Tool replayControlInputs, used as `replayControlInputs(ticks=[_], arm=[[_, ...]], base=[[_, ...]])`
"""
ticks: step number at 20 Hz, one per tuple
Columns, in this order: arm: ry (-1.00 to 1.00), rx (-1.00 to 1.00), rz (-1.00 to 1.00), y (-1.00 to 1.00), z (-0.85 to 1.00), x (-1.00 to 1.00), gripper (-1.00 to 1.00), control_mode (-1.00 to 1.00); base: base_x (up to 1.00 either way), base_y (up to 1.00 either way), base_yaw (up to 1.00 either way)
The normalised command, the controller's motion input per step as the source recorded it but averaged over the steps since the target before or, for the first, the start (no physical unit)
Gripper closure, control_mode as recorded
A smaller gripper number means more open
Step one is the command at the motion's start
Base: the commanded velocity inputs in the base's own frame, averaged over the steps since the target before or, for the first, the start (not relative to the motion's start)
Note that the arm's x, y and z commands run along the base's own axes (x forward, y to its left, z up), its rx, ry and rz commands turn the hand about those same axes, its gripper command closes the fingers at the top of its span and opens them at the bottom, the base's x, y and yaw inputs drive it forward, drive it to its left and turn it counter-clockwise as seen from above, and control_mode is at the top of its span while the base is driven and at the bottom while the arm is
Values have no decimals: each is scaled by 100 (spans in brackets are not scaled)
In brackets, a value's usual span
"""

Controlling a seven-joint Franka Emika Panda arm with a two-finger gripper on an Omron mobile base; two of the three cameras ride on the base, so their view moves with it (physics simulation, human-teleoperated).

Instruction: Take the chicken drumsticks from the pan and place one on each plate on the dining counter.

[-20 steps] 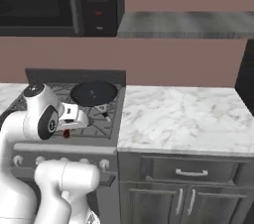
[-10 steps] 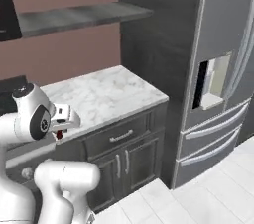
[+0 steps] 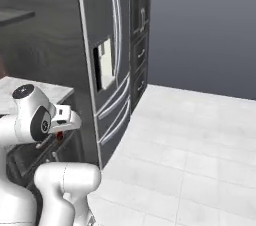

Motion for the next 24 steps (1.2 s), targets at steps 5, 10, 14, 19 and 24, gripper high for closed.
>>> replayControlInputs(ticks=[5,10,14,19,24], arm=[[0,0,0,0,0,0,100,100],[0,0,0,0,0,0,100,100],[0,0,0,0,0,0,100,100],[0,0,0,0,0,0,100,100],[0,0,0,0,0,0,100,100]], base=[[0,5,-100],[0,5,-100],[41,38,-88],[75,76,-38],[82,93,-12]])
